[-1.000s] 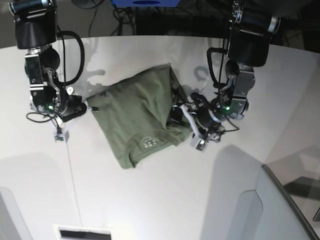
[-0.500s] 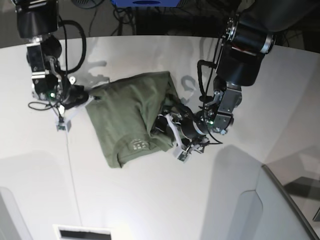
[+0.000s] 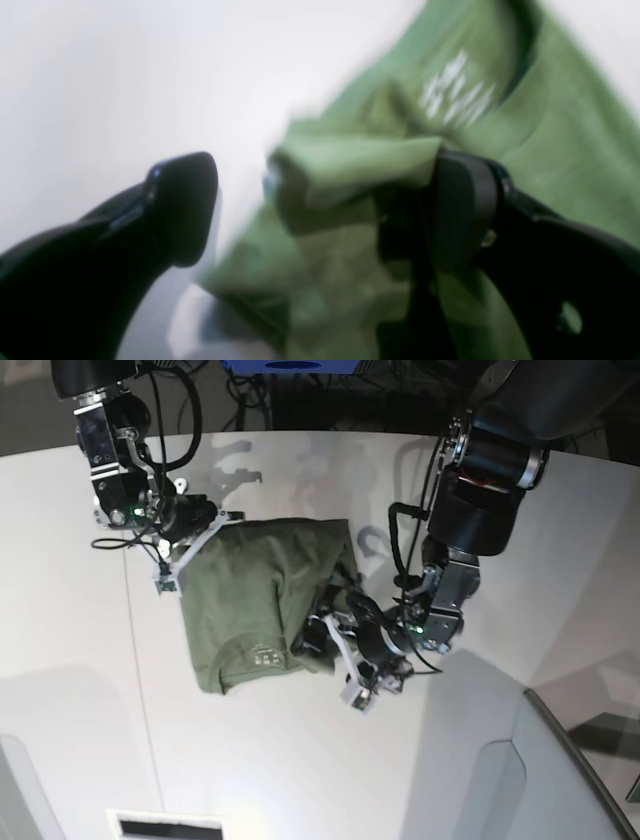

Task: Layout the t-shirt on the table in an organized manner, then fold the t-shirt properly
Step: 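Grasp the shirt's side edge with the left gripper and tuck it under, then hold the shirt's collar edge with both grippers and square it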

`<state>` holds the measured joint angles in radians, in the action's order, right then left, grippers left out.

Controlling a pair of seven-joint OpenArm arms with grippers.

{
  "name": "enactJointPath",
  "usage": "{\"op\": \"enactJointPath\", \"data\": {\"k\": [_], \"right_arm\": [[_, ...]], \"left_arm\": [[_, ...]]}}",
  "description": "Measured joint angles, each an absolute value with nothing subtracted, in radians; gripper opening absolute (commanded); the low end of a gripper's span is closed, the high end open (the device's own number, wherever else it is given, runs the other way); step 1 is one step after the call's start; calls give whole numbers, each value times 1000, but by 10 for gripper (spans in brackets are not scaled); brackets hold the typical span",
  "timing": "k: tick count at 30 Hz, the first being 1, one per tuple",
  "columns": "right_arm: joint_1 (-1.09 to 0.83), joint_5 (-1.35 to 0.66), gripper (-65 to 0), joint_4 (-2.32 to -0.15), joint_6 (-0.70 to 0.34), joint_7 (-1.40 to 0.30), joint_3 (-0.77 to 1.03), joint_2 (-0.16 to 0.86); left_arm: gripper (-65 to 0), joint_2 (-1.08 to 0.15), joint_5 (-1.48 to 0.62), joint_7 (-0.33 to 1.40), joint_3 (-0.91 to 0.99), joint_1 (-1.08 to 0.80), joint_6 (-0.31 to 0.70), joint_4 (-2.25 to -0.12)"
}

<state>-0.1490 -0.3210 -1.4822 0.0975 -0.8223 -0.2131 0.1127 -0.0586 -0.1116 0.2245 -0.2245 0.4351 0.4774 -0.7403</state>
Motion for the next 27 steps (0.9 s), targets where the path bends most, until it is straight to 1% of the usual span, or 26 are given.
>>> {"op": "enactJointPath", "data": {"k": [3, 5, 8, 10, 15, 17, 20, 24, 27], "right_arm": [[-149, -320, -642, -1483, 97, -828, -213, 115], [-148, -321, -642, -1483, 97, -827, -213, 115], [-148, -315, -642, -1488, 97, -831, -211, 114], [-151, -321, -642, -1515, 97, -836, -181, 110], [-149, -312, -642, -1562, 96, -862, -107, 115], [-151, -311, -642, -1586, 96, -868, -103, 115], [-144, -314, -642, -1627, 91, -865, -105, 115], [-134, -310, -642, -1658, 83, -866, -125, 118], [-143, -315, -642, -1676, 23, -865, -190, 135]], "left_arm": [[-28, -94, -116, 234, -222, 440, 480, -834], [-28, -115, -113, 305, -218, 439, 470, -900], [-28, -128, -115, 368, -219, 413, 474, -1010], [-28, -139, -121, 415, -221, 388, 490, -1084], [-28, -177, -113, 505, -196, 316, 485, -1227], [-28, -170, -113, 513, -139, 273, 485, -1284], [-28, -115, -112, 516, -97, 207, 477, -1345], [-28, -51, -113, 513, -142, 152, 490, -1358], [-28, -44, -117, 509, -180, 130, 493, -1355]]}}
